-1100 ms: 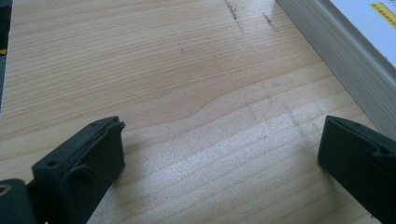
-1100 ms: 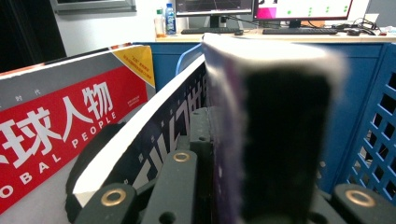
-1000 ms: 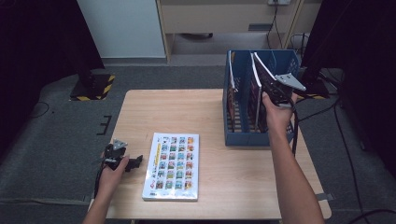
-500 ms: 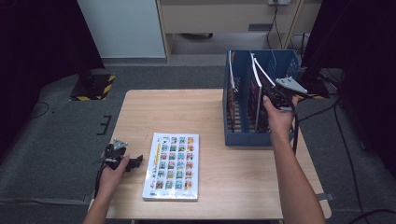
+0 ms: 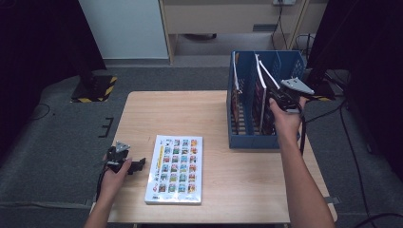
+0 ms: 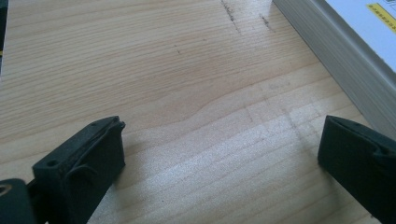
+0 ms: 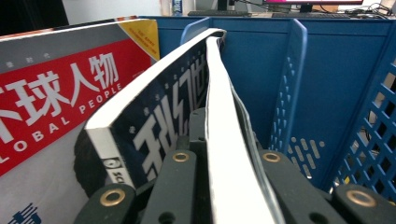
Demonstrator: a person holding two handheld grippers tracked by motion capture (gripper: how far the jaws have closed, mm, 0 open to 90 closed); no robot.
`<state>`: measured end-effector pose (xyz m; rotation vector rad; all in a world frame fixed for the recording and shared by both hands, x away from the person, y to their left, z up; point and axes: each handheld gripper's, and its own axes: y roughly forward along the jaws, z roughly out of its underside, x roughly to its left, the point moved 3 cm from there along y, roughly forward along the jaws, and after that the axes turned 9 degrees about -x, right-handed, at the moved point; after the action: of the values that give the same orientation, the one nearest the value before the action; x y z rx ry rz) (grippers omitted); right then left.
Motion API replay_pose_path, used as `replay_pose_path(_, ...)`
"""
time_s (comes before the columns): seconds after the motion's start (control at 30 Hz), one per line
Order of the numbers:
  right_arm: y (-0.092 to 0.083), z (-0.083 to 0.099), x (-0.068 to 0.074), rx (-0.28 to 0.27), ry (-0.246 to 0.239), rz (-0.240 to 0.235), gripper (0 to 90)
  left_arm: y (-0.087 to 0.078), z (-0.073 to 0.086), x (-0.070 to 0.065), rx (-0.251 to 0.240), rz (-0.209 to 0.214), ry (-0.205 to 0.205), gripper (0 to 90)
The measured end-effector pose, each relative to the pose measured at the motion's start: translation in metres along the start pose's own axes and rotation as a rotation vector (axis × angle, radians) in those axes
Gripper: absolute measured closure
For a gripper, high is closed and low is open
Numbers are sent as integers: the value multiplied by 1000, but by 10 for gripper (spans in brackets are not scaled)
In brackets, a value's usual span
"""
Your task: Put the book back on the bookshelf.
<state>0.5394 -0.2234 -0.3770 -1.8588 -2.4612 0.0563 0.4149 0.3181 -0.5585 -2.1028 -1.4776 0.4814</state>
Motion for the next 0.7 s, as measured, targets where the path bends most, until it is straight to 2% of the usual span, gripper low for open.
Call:
replay_pose_path(0.23, 1, -2, 2, -7, -34, 7, 835, 0, 0, 0, 0, 4, 2, 0)
replay_pose_path(0.47, 2, -6, 4, -11, -36, 9, 837, 0, 0, -1, 0, 5, 3, 0)
replay_pose_path(0.7, 5, -14, 1, -31, -38, 34, 838, 0, 0, -1, 0, 5, 3, 0)
